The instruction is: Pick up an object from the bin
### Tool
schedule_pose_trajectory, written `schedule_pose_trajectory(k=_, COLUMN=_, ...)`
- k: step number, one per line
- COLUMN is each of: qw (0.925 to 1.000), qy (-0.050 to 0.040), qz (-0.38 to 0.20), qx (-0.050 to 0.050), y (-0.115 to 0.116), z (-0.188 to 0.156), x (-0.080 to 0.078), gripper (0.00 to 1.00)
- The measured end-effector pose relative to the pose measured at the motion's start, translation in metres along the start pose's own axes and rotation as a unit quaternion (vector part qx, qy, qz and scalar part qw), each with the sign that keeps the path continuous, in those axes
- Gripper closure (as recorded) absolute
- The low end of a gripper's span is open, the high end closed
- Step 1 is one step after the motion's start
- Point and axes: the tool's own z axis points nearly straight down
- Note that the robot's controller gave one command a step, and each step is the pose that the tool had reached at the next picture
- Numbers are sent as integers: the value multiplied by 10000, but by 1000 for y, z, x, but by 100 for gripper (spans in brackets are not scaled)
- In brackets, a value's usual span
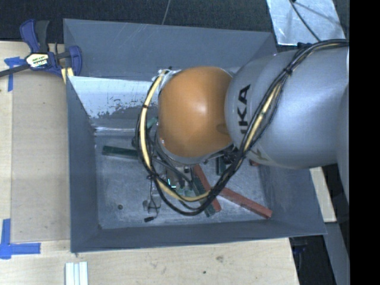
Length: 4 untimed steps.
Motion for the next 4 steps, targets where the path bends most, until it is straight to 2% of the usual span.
schedule_pose_trajectory(k=1, qw=10000, qy=-8, qz=8, qx=-1, y=0, z=-1, x=-1, gripper=0)
schedule_pose_trajectory(k=2, qw=10000, qy=-45, qz=34, qx=-12, y=-28, z=57, x=-52, gripper=0)
schedule_pose_trajectory(k=3, qw=9976, qy=0, qz=693, qx=7, y=1, z=129, x=-85, gripper=0)
schedule_pose_trajectory(k=4, qw=9966, qy=-5, qz=821, qx=1, y=14, z=128, x=-79, gripper=100)
